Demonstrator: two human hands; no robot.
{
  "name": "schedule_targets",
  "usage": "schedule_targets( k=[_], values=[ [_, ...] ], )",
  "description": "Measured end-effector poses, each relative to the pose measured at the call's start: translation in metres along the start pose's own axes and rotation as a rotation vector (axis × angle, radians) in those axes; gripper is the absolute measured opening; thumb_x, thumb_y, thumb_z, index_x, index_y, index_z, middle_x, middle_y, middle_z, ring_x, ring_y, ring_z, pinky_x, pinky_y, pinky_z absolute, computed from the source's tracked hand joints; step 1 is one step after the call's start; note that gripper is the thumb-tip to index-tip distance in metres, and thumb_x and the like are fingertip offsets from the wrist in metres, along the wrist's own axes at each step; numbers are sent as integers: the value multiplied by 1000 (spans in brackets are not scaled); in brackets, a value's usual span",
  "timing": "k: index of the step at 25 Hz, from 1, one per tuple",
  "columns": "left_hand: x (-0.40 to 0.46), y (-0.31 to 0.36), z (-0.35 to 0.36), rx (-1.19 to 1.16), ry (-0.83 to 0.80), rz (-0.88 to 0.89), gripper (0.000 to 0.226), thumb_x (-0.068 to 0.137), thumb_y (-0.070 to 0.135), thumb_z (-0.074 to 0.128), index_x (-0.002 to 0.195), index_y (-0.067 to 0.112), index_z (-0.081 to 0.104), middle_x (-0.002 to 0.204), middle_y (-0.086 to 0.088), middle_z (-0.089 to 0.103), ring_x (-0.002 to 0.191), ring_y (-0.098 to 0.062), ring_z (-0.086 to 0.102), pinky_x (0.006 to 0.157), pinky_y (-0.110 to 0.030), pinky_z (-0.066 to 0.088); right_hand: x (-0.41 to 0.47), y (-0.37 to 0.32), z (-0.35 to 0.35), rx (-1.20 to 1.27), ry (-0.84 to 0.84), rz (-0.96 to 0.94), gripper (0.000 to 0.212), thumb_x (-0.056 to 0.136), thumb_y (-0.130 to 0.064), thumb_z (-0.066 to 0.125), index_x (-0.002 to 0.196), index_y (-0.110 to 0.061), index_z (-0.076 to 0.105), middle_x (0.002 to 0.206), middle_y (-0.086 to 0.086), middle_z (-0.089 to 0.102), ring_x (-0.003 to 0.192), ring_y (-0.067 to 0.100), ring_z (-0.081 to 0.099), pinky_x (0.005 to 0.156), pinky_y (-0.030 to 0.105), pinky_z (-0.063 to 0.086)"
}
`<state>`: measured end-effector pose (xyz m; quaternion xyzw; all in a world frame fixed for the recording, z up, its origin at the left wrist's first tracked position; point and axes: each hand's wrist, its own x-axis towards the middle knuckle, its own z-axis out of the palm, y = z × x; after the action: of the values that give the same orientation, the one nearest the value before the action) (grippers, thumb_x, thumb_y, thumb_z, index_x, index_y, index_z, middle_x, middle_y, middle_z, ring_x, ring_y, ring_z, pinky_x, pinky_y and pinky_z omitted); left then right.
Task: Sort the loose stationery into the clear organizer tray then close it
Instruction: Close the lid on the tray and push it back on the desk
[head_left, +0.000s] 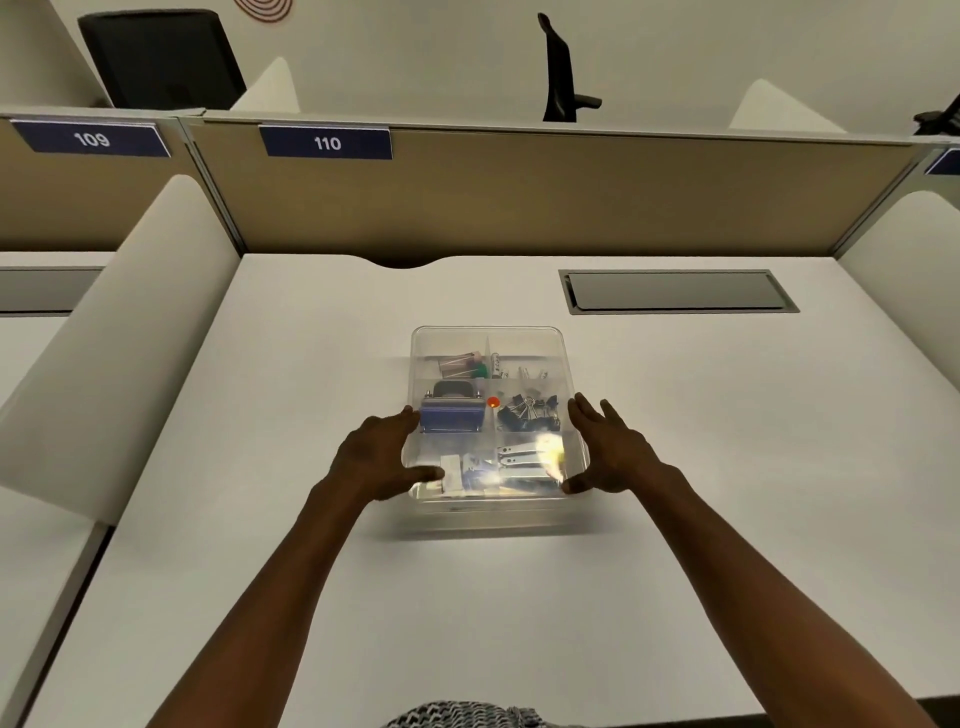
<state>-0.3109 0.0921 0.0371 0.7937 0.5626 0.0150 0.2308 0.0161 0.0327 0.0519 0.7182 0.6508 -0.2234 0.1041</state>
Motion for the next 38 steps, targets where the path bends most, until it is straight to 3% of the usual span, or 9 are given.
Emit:
schedule_targets(
  k=[3,7,11,15,18,26,33,35,38],
  values=[
    [9,3,3,-42,162,-5,64,89,51,62,143,20,48,140,-5,56,128,-26,50,102,-37,42,5,2,-4,14,-34,-6,136,65,-58,86,159,-23,-6,168,-8,-9,155,28,-7,116,57,31],
    [21,14,14,-83,364,13,46,96,35,57,134,8,56,120,-13,61,108,-31,59,86,-37,49,10,3,-6,20,-64,-9,138,63,-58,87,159,-22,-5,169,-5,-4,155,30,1,118,56,30],
    [41,26,24,27,394,-12,50,99,39,50,137,7,49,125,-14,52,108,-30,53,81,-36,50,11,4,-3,5,-46,-1,138,62,-59,87,159,-22,-4,168,-7,-5,155,29,-2,117,54,32],
    [55,33,44,-8,374,-8,67,98,45,47,152,9,29,160,-16,21,146,-34,24,114,-45,35,14,5,-2,-34,-9,-4,148,57,-64,87,158,-21,-13,167,-4,-17,154,29,-14,116,60,26],
    [60,28,53,-75,332,35,73,98,53,37,157,16,14,165,-9,0,153,-26,2,123,-46,17,21,7,-9,-28,-41,-20,157,50,-65,89,156,-20,-19,165,-3,-23,153,31,-17,116,65,19],
    [62,26,53,-53,354,40,82,91,67,29,157,24,7,165,-8,10,151,-28,13,120,-49,24,41,5,-16,-90,-115,-38,166,43,-69,89,154,-22,-24,164,-5,-25,152,32,-18,117,65,14],
    [95,38,30,98,401,-34,79,94,64,34,157,22,10,160,-18,20,128,-40,41,100,-53,39,39,2,-23,-140,-113,-27,166,42,-69,90,156,-20,-20,165,-5,-23,148,31,29,115,51,36],
    [109,38,21,150,369,-39,80,94,65,29,156,18,12,162,-16,16,132,-42,37,104,-54,36,38,1,-26,-166,-108,-30,165,42,-70,89,157,-20,-18,165,-4,-22,144,32,37,112,48,41],
    [128,35,14,230,308,19,87,91,72,16,157,16,10,165,-11,3,151,-34,7,119,-55,11,38,-1,-28,-205,-106,-33,164,42,-70,89,157,-18,-15,165,-2,-21,139,33,44,108,46,45]
  ],
)
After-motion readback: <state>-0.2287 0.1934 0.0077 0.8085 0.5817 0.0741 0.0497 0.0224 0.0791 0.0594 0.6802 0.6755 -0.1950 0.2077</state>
